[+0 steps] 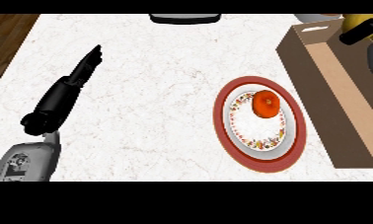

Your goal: Pick the lemon from the plate and place it in the cardboard box

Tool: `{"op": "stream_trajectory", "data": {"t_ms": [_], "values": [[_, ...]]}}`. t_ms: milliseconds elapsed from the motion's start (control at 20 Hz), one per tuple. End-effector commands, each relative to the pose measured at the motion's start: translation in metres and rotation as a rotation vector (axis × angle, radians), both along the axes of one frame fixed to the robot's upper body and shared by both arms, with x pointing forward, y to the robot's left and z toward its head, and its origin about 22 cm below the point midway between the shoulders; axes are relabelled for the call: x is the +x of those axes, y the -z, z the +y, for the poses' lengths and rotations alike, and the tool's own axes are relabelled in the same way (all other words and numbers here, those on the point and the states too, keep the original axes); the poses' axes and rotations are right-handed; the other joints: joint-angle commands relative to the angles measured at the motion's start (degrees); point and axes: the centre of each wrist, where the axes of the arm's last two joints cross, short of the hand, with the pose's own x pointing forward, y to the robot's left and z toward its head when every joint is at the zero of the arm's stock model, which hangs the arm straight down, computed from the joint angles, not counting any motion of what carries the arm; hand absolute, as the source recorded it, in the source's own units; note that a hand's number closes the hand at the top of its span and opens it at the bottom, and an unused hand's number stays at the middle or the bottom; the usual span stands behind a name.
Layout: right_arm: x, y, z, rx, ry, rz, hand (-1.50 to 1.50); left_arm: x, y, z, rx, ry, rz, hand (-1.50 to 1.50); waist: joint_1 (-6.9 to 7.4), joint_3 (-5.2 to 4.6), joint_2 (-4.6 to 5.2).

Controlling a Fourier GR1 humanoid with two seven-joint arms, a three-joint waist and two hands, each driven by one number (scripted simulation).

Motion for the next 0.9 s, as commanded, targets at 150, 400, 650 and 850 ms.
{"op": "stream_trajectory", "data": {"t_ms": [150, 400, 650, 850], "values": [[-0.012, 0.020, -0.048, 0.141, -0.057, 0.204, 1.50, 0.006, -0.003, -0.006, -0.009, -0.009, -0.005, 0.00, 0.56, 0.01, 0.13], [-0.035, 0.034, -0.082, 0.231, -0.053, 0.318, -1.50, -0.010, 0.008, 0.000, -0.015, 0.010, 0.014, 0.00, 0.36, -0.01, -0.07], [-0.039, 0.033, -0.081, 0.286, -0.254, 0.253, -1.50, 0.001, -0.002, -0.011, -0.003, 0.004, 0.003, 0.00, 0.25, 0.00, -0.06], [-0.050, 0.014, -0.086, 0.301, -0.301, -0.126, -1.50, 0.006, -0.007, -0.007, 0.000, 0.014, 0.010, 0.00, -0.74, 0.07, -0.22]]}}
